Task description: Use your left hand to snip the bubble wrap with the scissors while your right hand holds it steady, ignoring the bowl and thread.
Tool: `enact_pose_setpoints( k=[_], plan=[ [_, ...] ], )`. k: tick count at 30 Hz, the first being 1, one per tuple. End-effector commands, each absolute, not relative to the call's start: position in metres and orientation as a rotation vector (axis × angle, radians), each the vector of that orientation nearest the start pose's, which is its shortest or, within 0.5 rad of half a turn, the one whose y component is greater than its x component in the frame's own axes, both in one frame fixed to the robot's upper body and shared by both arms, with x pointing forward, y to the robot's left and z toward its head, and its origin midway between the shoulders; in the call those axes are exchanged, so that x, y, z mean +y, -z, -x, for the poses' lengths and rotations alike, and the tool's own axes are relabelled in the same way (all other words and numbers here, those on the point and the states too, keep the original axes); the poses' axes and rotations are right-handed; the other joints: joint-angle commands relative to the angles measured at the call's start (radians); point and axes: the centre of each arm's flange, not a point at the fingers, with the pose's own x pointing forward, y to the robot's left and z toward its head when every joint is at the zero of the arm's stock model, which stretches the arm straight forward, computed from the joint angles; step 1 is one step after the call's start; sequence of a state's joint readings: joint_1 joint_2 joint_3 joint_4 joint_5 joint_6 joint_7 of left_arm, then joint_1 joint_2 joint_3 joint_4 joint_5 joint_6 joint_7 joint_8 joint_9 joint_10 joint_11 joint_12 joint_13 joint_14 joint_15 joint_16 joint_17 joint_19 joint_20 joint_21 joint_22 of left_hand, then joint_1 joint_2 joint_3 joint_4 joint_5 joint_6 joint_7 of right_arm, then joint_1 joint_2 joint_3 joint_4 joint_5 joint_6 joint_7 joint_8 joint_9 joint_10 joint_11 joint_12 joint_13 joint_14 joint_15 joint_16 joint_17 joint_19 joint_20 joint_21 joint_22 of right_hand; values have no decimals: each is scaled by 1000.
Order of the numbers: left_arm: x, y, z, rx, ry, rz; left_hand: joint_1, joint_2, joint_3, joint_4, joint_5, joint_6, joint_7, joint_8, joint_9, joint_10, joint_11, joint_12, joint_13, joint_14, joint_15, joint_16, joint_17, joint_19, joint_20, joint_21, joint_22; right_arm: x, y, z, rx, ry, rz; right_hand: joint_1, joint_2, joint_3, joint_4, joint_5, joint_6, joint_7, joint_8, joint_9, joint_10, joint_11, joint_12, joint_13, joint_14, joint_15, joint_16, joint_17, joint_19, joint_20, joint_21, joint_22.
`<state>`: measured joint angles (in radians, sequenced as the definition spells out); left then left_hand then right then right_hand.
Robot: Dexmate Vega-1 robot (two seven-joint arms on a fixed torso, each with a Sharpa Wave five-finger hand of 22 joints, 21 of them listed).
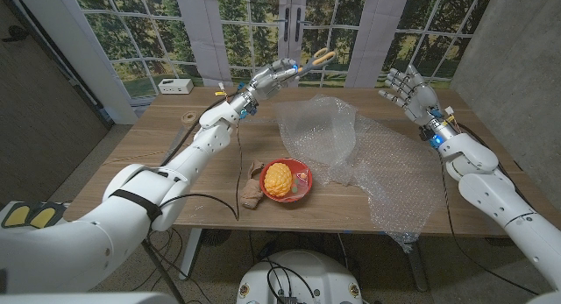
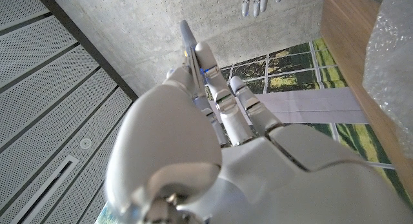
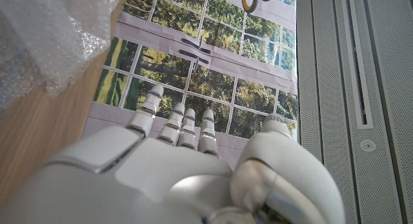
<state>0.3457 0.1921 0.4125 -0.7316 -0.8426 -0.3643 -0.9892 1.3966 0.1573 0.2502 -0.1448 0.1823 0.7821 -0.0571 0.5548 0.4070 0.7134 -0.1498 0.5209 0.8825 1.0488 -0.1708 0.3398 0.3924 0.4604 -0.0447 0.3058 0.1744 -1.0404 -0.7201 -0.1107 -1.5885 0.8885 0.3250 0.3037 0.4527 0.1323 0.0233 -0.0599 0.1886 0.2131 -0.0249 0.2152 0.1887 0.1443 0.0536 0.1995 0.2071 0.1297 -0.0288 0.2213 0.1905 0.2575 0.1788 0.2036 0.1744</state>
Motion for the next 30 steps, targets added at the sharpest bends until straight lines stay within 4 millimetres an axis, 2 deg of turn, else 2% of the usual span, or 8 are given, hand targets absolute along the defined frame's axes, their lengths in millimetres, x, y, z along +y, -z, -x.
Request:
enact_pose_setpoints(
  k=[1, 5, 7, 11, 18, 30],
  plan=[
    [150, -102, -670, -752, 1095, 35, 11, -2, -6, 1, 7, 5, 1, 1, 0, 7, 1, -7, 3, -1, -72, -3, 3, 9, -64, -5, 6, -370, -52, -545, -824, -384, 55, 22, 2, 7, -14, -3, 12, 0, 2, 4, -8, -2, 0, 4, -6, 3, -7, 3, 10, 18, 2, 3],
    [146, -100, -674, -725, 1106, 25, 11, -2, -6, 1, 7, 4, 0, 1, 0, 8, -1, -8, 3, -1, -72, -4, 4, 10, -64, -5, 6, -371, -56, -543, -831, -363, 91, 37, 4, 15, -24, -3, 15, -1, 1, 5, -8, -6, 1, 4, -10, 4, -9, 3, 13, 28, 2, 3],
    [144, -99, -675, -715, 1108, 21, 12, -2, -6, 1, 7, 9, -1, 3, -1, 10, -2, -10, 0, 0, -72, -5, 5, 10, -64, -6, 6, -372, -57, -542, -831, -356, 102, 56, 6, 26, -37, -2, 32, -11, 6, 5, -8, -9, 2, 4, -11, 4, -10, 3, 17, 30, 2, 2],
    [140, -99, -677, -703, 1113, 12, 12, -2, -7, 1, 7, 6, 1, 2, -1, 9, -2, -12, 1, 1, -72, -6, 7, 12, -65, -6, 6, -374, -57, -541, -827, -347, 116, 83, 8, 40, -55, -2, 76, -11, 19, 8, -3, -18, 5, 4, -12, 2, -12, 3, 20, 32, -1, 2],
    [130, -94, -678, -669, 1123, -13, 14, -4, -9, 0, 6, 10, -4, 3, -4, 13, -3, -16, -3, 2, -72, -8, 9, 14, -63, -7, 7, -375, -51, -541, -825, -351, 111, 95, 10, 48, -63, -1, 80, -13, 18, 9, -4, -25, 6, 4, -13, 0, -12, 3, 12, 29, -5, 1],
    [125, -98, -676, -650, 1107, -81, 16, -4, -10, -1, 6, 14, -1, 3, -8, 17, 2, -21, -4, 4, -72, -11, 14, 19, -61, -8, 7, -379, -58, -538, -835, -344, 167, 104, 10, 54, -69, -1, 82, -13, 16, 11, -8, -30, 5, 4, -18, 1, -13, 4, 7, 24, -8, 2]
  ],
)
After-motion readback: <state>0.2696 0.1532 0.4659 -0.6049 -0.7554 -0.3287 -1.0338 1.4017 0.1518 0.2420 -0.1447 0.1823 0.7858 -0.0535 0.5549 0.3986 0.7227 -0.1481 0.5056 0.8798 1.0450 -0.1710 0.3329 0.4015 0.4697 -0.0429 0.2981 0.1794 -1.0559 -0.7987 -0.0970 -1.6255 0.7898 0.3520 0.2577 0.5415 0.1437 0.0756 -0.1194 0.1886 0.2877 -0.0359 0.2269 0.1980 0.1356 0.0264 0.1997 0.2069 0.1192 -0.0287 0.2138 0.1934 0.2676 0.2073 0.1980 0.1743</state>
